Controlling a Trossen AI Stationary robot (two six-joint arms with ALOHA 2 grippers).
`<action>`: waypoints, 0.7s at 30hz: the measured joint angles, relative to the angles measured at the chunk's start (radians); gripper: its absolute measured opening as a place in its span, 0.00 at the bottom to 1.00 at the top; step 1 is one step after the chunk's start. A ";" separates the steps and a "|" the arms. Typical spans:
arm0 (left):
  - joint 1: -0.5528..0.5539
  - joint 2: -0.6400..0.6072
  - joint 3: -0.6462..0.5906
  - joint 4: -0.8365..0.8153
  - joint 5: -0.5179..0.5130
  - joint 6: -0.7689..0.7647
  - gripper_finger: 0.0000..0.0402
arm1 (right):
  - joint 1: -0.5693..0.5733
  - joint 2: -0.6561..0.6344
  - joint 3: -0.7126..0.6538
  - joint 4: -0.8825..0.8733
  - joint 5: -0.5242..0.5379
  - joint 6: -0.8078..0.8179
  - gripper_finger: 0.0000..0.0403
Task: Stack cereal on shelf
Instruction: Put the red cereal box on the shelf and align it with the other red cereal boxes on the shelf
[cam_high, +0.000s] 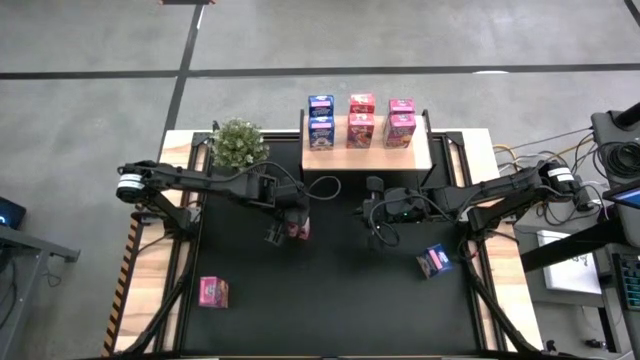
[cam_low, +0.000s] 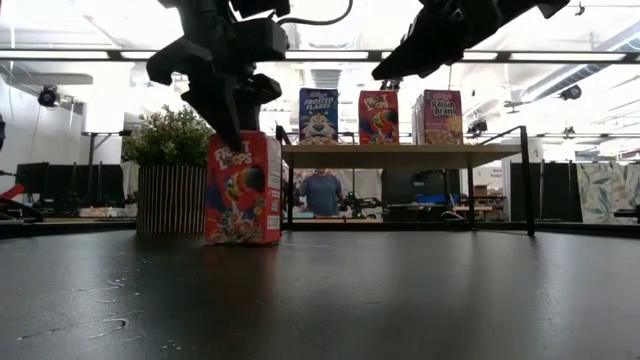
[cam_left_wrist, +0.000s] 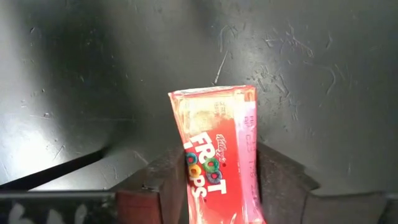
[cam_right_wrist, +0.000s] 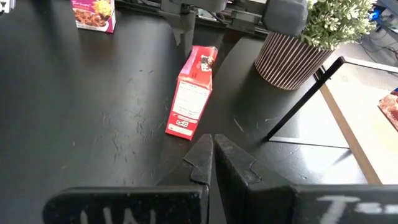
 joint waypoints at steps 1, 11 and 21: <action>0.000 0.000 0.003 -0.002 0.000 -0.007 0.38 | 0.000 0.000 0.000 -0.002 0.000 0.000 0.02; 0.007 0.001 0.233 -0.038 0.000 -0.046 0.37 | 0.046 -0.110 0.000 -0.102 0.003 0.073 0.02; 0.138 0.132 0.621 -0.016 -0.001 -0.036 0.37 | 0.182 -0.157 -0.010 -0.159 0.008 0.132 0.02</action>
